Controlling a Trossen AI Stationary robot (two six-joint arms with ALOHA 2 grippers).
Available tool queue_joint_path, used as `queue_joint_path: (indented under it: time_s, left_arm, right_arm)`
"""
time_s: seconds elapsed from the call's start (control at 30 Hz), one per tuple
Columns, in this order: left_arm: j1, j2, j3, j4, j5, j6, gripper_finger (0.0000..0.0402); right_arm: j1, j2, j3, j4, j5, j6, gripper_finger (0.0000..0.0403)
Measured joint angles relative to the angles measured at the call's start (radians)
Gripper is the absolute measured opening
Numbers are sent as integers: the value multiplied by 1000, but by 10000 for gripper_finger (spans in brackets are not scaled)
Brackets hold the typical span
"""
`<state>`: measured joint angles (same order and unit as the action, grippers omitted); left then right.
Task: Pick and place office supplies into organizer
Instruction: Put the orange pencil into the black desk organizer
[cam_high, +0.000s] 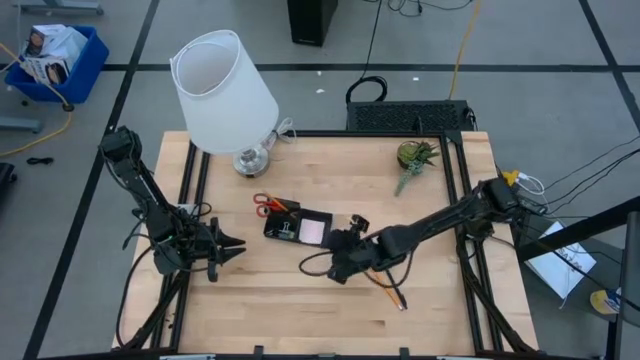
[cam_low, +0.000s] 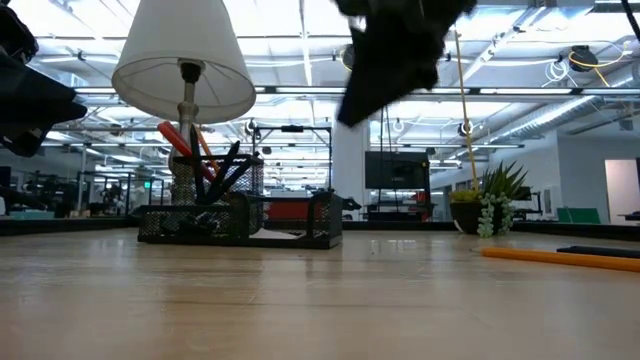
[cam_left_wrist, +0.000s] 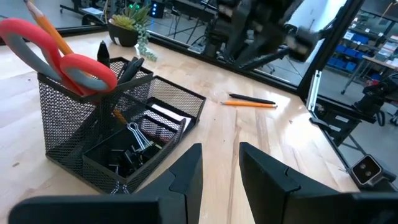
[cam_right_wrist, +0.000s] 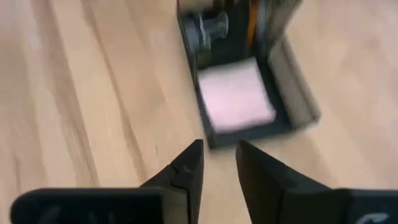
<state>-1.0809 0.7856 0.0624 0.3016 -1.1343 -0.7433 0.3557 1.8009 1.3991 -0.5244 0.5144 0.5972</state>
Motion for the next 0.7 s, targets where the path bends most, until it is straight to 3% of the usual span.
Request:
queue_joint_path:
  time_s: [0.3,0.7]
  left_arm:
    - [0,0,0,2,-26,-4,108]
    - [0,0,0,-12,-19,-1,108]
  right_arm:
    - [-56,109,-1,-248,-232,241,125]
    - [-31,106,-13,-394,-393,424,107]
